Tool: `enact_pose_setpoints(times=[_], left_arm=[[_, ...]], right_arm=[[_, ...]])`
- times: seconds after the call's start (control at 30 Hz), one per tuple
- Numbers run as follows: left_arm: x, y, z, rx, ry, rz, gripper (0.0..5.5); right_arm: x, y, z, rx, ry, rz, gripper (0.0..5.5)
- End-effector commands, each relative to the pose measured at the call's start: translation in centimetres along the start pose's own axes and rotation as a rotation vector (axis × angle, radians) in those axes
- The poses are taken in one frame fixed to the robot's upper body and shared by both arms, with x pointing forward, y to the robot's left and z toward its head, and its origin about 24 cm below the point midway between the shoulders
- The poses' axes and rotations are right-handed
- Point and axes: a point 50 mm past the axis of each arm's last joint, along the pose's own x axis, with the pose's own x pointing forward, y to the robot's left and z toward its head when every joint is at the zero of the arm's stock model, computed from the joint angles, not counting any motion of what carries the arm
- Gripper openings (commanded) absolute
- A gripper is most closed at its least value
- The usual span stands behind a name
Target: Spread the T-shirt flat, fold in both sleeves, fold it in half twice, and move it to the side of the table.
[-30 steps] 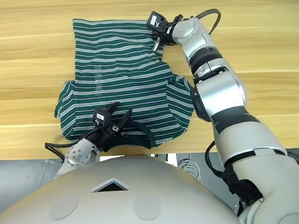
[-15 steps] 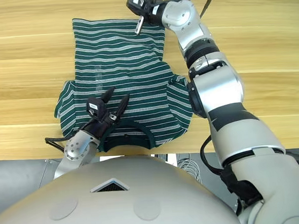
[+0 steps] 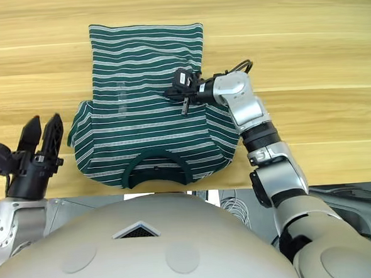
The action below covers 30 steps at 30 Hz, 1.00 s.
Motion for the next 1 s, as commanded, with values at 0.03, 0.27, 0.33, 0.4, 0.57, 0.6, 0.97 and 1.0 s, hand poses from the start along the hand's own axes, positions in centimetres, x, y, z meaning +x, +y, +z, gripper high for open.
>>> enact_pose_setpoints(times=[0.03, 0.27, 0.33, 0.4, 0.57, 0.6, 0.97, 1.0], left_arm=[[-1.3, 2.6, -0.7, -0.13, 0.144, 0.084, 2.71], [-1.3, 4.5, -2.1, -0.354, 0.323, 0.138, 2.71], [-0.9, 4.4, -2.5, -0.403, 0.343, 0.121, 2.71], [-0.3, 3.8, -2.7, -0.464, 0.357, 0.082, 2.71], [0.8, 3.2, -3.4, -0.538, 0.388, 0.049, 2.71], [1.0, 3.2, -3.5, -0.545, 0.388, 0.05, 2.71], [1.9, 3.9, -4.5, -0.552, 0.417, 0.105, 1.15], [1.9, 3.9, -4.7, -0.553, 0.423, 0.104, 1.03]], right_arm=[[0.4, 0.6, -0.6, 0.011, 0.057, -0.016, 0.02], [0.7, 1.0, -1.7, -0.013, 0.141, -0.045, 0.02], [0.7, 1.0, -1.5, -0.017, 0.138, -0.045, 0.02], [0.7, 0.7, -1.4, -0.024, 0.14, -0.053, 0.02], [0.6, 0.6, -1.2, -0.031, 0.138, -0.065, 0.02], [0.6, 0.6, -1.2, -0.032, 0.137, -0.067, 0.02], [0.3, 0.7, -0.7, -0.033, 0.115, -0.086, 0.0], [0.3, 0.7, -0.7, -0.034, 0.114, -0.088, 0.0]])
